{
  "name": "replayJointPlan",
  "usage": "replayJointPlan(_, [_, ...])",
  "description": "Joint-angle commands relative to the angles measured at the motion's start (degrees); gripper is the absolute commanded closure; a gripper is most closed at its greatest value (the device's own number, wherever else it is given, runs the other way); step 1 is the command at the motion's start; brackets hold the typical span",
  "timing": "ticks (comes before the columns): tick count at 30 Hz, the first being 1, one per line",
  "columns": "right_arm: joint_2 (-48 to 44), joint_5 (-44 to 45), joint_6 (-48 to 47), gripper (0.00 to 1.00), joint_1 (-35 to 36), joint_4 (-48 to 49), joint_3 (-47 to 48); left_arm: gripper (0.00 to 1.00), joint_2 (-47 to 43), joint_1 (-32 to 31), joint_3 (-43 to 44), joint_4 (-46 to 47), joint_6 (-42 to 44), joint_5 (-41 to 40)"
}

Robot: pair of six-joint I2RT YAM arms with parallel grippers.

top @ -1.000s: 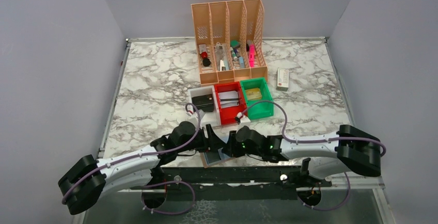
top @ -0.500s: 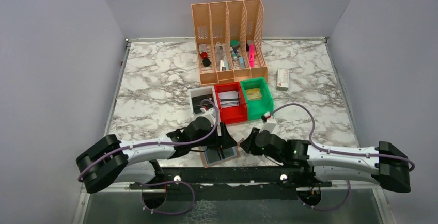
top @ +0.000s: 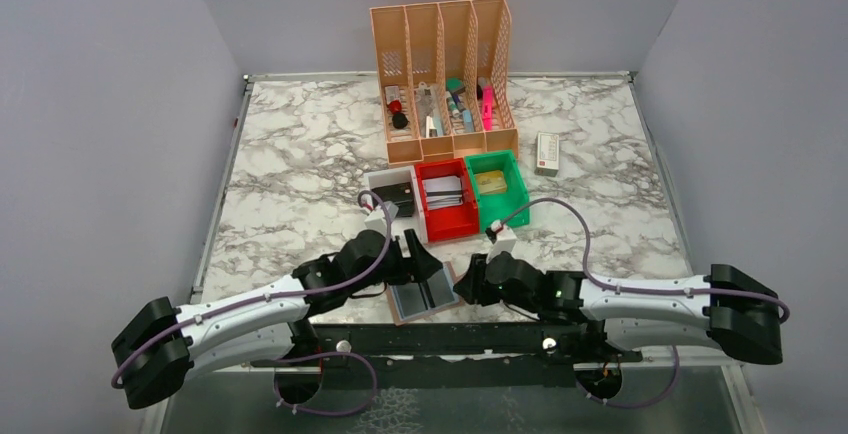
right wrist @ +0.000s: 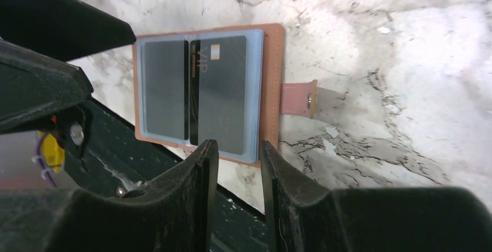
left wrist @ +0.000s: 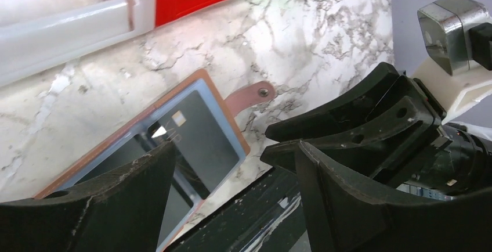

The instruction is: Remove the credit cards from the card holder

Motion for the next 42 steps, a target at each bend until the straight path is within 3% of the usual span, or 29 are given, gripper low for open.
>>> replayJointPlan(1, [5.3, -5.4, -5.3, 0.63, 0.2, 5.0, 3.1, 0.22, -2.0, -0.2, -1.9, -4.2, -2.2, -3.0])
replayJointPlan(13, [14.9, -9.1, -9.9, 0.64, 0.2, 6.2, 7.4, 0.23, 3.7, -0.2, -0.8, -2.8, -1.8, -0.6])
replayJointPlan(18, [15.8, -5.2, -8.8, 0.63, 0.1, 3.4, 7.4, 0.25, 4.5, -0.3, -1.3, -1.7, -1.9, 0.0])
replayJointPlan(34, [18.7, -7.7, -6.1, 0.66, 0.1, 6.2, 4.7, 0.30, 13.8, -1.2, -1.3, 4.2, -1.8, 3.7])
replayJointPlan(38, [18.5, -7.6, -5.9, 0.66, 0.2, 6.1, 4.4, 0.36, 15.4, -2.0, -2.1, 7.0, -3.0, 3.4])
replayJointPlan(42, [18.7, -7.9, -5.5, 0.66, 0.2, 6.1, 4.1, 0.50, 16.5, -2.9, -2.7, 8.8, -4.1, 2.8])
